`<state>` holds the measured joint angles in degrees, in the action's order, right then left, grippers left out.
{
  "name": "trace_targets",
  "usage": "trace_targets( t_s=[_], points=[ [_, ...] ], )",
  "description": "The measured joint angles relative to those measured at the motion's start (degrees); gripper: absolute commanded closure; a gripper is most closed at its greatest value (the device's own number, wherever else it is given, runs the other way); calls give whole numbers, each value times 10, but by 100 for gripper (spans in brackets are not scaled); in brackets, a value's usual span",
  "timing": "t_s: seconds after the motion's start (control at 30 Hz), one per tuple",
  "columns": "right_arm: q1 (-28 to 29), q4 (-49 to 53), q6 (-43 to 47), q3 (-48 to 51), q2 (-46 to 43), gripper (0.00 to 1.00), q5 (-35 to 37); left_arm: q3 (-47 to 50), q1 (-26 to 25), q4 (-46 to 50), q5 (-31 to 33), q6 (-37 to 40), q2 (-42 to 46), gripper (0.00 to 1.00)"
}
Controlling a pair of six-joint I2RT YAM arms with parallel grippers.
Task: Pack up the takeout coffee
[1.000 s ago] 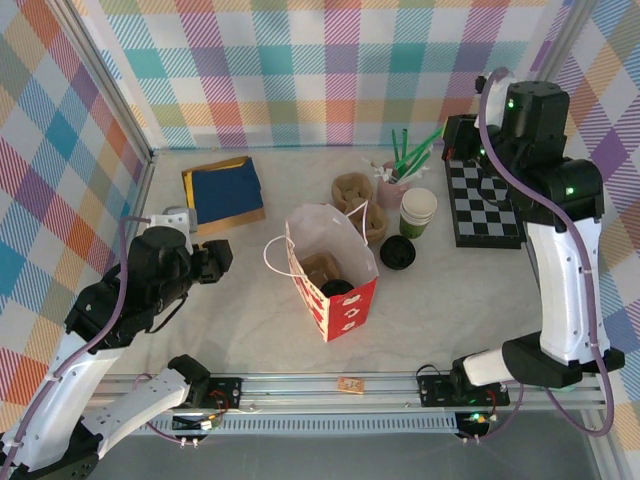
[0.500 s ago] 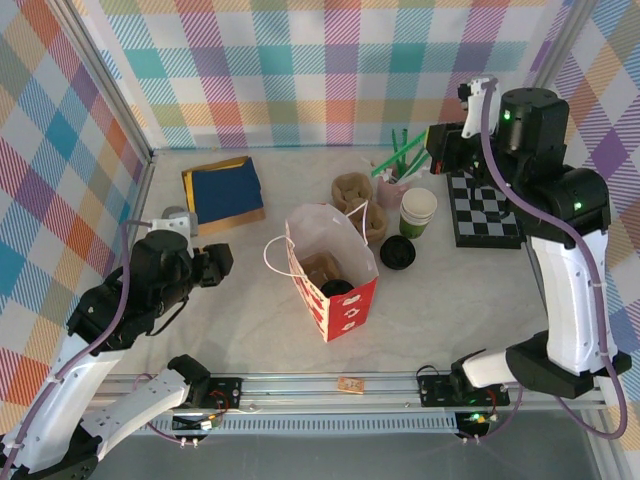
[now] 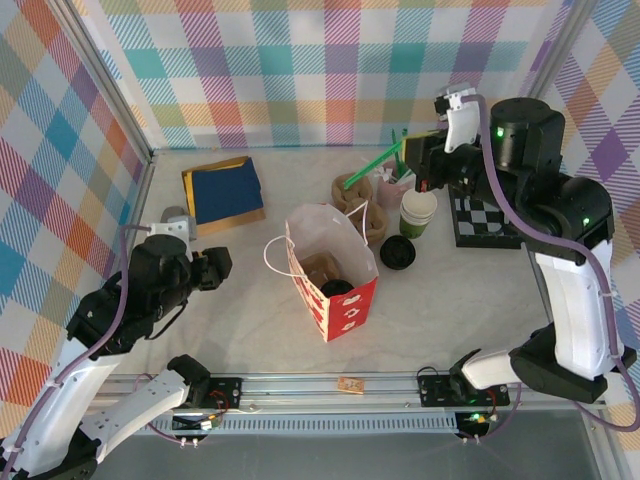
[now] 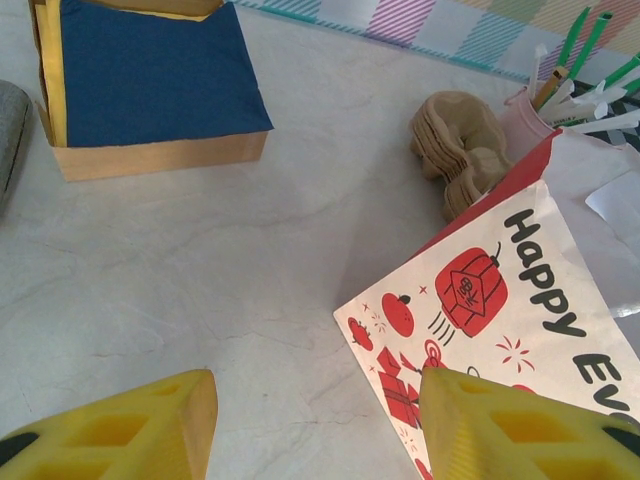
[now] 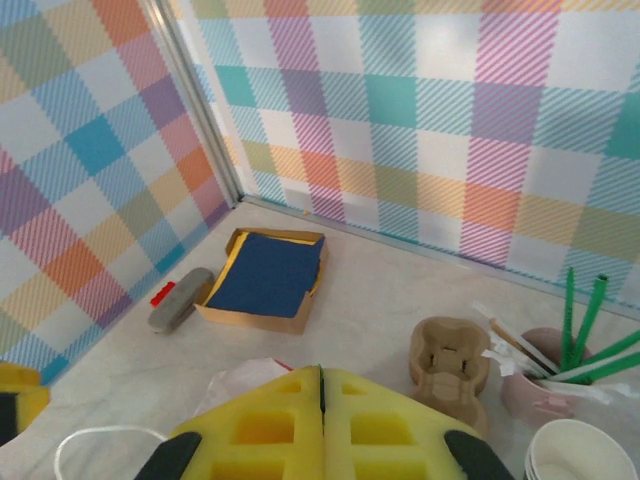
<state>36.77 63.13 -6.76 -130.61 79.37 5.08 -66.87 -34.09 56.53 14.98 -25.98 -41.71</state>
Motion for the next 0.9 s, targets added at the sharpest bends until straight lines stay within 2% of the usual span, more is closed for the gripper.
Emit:
trace_targets(
  t_s=[0.5, 0.9],
  points=[
    [155, 49, 65, -38, 42, 100, 49, 6, 0, -2, -1, 0, -1, 44],
    [210, 93, 92, -54, 100, 100, 93, 6, 0, -4, 0, 0, -1, 44]
  ],
)
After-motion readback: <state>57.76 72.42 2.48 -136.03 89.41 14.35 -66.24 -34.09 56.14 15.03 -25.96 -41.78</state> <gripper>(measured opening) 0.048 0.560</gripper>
